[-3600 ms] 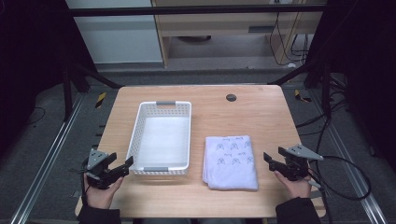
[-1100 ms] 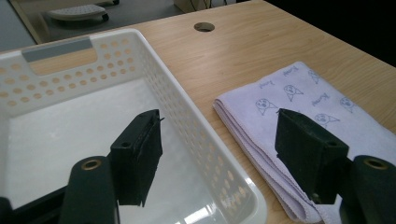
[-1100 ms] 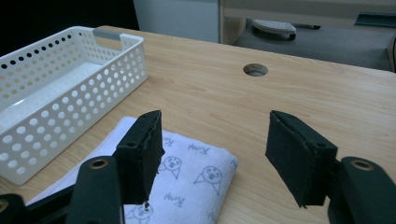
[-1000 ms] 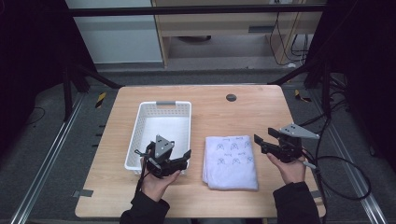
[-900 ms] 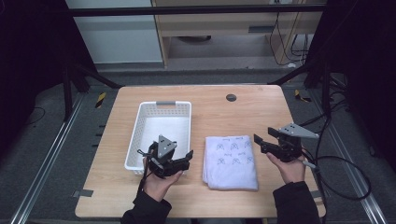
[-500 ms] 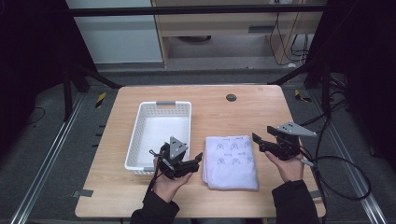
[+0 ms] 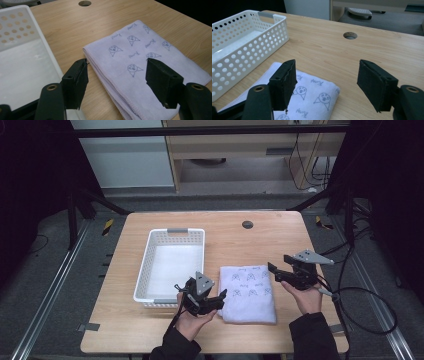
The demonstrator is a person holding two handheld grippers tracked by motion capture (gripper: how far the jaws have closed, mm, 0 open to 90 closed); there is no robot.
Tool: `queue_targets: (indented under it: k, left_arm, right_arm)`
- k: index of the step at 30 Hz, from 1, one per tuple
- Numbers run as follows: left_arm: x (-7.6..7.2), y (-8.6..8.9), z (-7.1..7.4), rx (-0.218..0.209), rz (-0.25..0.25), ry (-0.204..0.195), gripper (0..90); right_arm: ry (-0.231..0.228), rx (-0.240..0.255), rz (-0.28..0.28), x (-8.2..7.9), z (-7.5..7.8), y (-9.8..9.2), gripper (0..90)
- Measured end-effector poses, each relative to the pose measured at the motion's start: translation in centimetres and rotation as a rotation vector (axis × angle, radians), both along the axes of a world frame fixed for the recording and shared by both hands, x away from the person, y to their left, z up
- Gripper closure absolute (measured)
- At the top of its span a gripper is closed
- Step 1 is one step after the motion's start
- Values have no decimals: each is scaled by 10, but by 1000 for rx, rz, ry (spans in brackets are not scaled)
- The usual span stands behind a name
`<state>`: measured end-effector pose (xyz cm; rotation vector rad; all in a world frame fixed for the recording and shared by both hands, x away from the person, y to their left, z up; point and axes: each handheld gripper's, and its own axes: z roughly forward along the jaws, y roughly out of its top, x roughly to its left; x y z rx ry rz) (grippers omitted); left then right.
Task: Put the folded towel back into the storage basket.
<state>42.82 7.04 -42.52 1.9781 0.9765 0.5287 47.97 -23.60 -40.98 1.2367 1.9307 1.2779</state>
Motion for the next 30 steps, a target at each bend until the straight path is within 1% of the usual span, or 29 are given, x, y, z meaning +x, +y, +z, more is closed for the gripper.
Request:
queue_targets:
  k: [2, 4, 6, 8, 10, 11, 14, 16, 17, 18, 20, 23, 24, 26, 28, 30]
  left_arm:
    - [0, -2, -3, 7, -5, 5, 337]
    - [-1, -4, -6, 13, -3, 6, 339]
    - [-1, -6, -9, 8, -2, 13, 340]
    - [-2, -8, -11, 12, -1, 16, 340]
    - [-2, -10, -13, 18, -3, 19, 344]
    - [-3, -11, -14, 12, -2, 18, 349]
    - [-5, -14, -18, 5, -5, 17, 355]
    - [-6, -16, -21, 5, -9, 22, 355]
    - [-6, -16, -21, 5, -9, 22, 357]
    - [-6, -17, -25, 9, -15, 32, 359]
    - [-6, -18, -29, 13, -17, 38, 360]
    - [-7, -19, -32, 14, -15, 46, 366]
    - [-8, -19, -33, 13, -13, 48, 367]
    - [-8, -18, -36, 22, -7, 53, 367]
    - [-7, -17, -39, 22, -1, 65, 364]
    - [-8, -18, -41, 33, 8, 55, 361]
  right_arm:
    - [6, -1, 1, 1, -3, 0, 317]
    - [12, -15, 2, 2, -5, 1, 316]
    - [15, -20, 11, 3, -7, 3, 315]
    - [18, -21, 13, 4, -8, 3, 315]
    - [24, -29, 4, 6, -8, 3, 318]
    - [23, -34, 3, 7, -9, 2, 320]
    - [30, -31, -2, 9, -10, 2, 323]
    - [33, -13, 1, 10, -13, 2, 328]
    - [33, -13, 1, 10, -13, 2, 328]
    - [50, -15, -4, 12, -17, 1, 329]
    - [60, -20, -8, 13, -20, 0, 329]
    - [73, -21, -15, 15, -24, -1, 331]
    - [79, -29, -17, 15, -25, -1, 331]
    - [76, -33, -12, 15, -26, 0, 331]
    - [77, -31, -10, 15, -27, 1, 331]
    - [82, -38, -7, 16, -28, 2, 331]
